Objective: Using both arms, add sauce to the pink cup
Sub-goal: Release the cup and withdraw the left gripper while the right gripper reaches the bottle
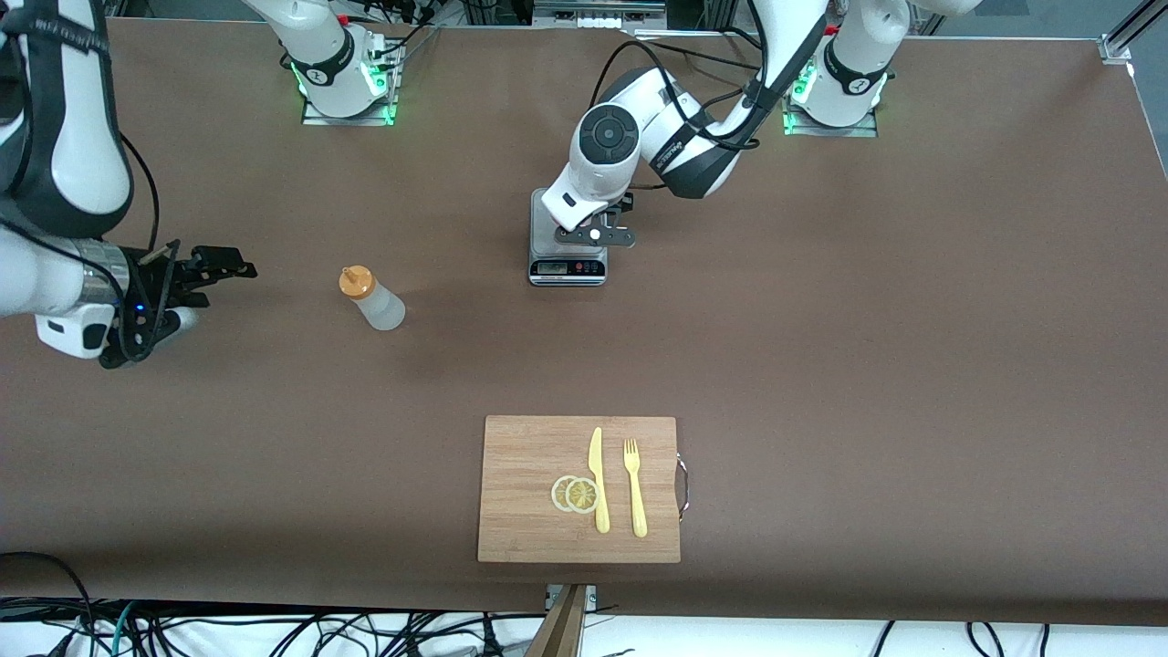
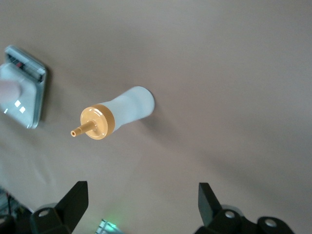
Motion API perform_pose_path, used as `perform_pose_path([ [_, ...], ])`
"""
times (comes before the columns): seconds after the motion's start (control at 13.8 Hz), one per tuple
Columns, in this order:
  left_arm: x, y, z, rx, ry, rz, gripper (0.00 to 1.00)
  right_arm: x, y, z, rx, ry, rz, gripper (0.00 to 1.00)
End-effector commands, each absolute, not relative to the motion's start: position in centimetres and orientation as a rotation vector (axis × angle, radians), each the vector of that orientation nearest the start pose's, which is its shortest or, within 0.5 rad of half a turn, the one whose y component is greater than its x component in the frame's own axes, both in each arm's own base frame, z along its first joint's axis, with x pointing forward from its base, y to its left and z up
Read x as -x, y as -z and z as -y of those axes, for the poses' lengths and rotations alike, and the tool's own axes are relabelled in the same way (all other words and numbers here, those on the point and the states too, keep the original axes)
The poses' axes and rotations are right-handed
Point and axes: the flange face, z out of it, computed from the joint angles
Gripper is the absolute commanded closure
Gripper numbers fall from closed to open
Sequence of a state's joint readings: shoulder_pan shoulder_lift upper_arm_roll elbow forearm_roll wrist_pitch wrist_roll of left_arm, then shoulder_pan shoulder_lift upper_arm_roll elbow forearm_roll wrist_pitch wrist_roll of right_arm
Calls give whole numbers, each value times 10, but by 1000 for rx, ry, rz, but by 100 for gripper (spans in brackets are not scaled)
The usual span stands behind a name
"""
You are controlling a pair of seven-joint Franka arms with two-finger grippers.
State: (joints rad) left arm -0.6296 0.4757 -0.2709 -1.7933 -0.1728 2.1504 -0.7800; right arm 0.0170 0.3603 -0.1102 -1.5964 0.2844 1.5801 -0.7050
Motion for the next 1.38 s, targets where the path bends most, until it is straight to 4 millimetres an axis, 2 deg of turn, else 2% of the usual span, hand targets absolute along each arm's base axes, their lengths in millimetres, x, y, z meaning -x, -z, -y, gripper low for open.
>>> perform_pose_path([
  [0.0,-417,-318,494,3252,-411,63,0,-626,-360,44,2410,-236,968,0],
  [0.07,-419,-331,495,3262,-452,78,0,-626,-346,45,2306,-170,1053,0],
  [0.22,-441,-367,481,3280,-467,130,0,-624,-301,49,2129,-85,1158,0],
  [0.29,-451,-390,473,3295,-426,139,0,-619,-276,45,2024,-24,1190,0],
  [0.36,-462,-413,463,3318,-372,163,0,-611,-259,42,1938,43,1219,0],
  [0.51,-494,-452,424,3339,-276,269,0,-594,-230,39,1798,150,1282,0],
  [0.58,-514,-467,396,3334,-246,320,0,-588,-222,38,1738,203,1326,0],
  [0.65,-532,-485,366,3320,-203,289,0,-582,-215,36,1674,258,1373,0],
  [0.8,-558,-510,310,3262,-131,158,0,-573,-190,33,1524,364,1483,0],
  [0.87,-569,-518,279,3232,-94,158,0,-568,-181,31,1457,411,1526,0],
  [1.01,-590,-542,207,3224,-28,270,0,-560,-169,29,1352,484,1608,0],
  [1.16,-596,-560,150,3222,-11,330,0,-557,-155,27,1279,569,1631,0],
  [1.3,-599,-572,104,3220,-39,194,0,-555,-147,24,1232,624,1638,0],
])
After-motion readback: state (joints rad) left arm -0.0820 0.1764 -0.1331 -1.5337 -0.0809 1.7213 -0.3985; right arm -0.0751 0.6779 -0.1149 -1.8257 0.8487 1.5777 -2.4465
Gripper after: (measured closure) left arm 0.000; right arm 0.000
